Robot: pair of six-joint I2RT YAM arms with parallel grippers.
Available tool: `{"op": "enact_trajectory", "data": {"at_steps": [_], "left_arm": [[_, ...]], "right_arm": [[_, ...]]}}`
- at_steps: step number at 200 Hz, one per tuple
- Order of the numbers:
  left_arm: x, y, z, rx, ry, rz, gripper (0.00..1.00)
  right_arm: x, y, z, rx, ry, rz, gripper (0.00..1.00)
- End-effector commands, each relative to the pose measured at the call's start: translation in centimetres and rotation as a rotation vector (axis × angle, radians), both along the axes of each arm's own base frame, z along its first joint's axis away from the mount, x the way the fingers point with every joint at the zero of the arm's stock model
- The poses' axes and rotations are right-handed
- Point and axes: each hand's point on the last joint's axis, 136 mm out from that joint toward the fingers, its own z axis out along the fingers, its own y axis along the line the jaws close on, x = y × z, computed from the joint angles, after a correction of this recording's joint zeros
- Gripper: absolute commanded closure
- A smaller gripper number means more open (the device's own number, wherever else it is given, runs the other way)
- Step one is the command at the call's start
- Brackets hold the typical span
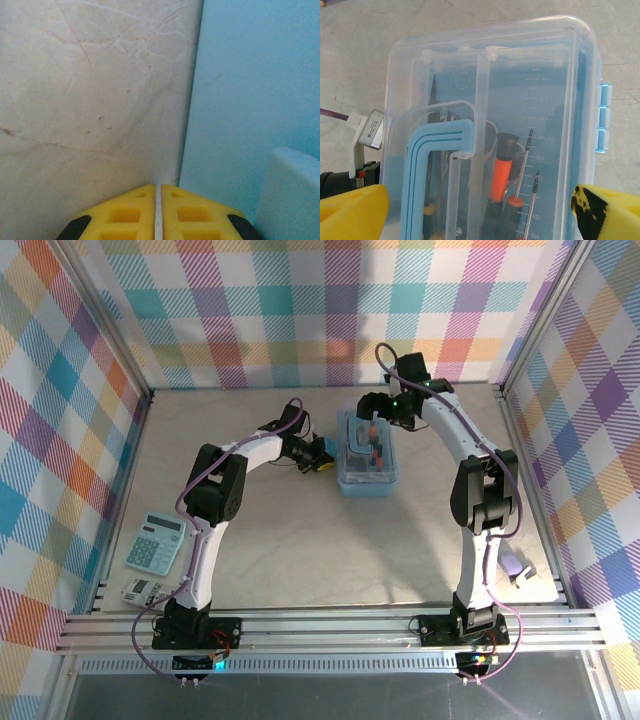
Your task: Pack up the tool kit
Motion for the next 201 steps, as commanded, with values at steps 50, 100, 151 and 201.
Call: {"op": "enact_trajectory", "data": {"at_steps": [50,100,151,201], "left_arm": [[0.9,2.0,2.5,0.140,-0.061,-0.030,0.88],[1.2,2.8,2.2,0.234,-0.068,-0.047,0.89],[1.0,3.4,2.7,0.264,-0.074,-0.049,0.89],[1.3,3.4,3.5,0.275,-0.084,-0.051,0.89]], "right_arm": [[-1.9,1.0,-3.6,0.011,0.107,0.055,0.05],[-2.1,1.0,-3.9,0.005,0.117,0.058,0.05],[-2.2,1.1,-4.1,0.007,0.121,0.062,0.05],[-2.4,1.3,-4.3,0.010,0.126,0.067,0.05]]}}
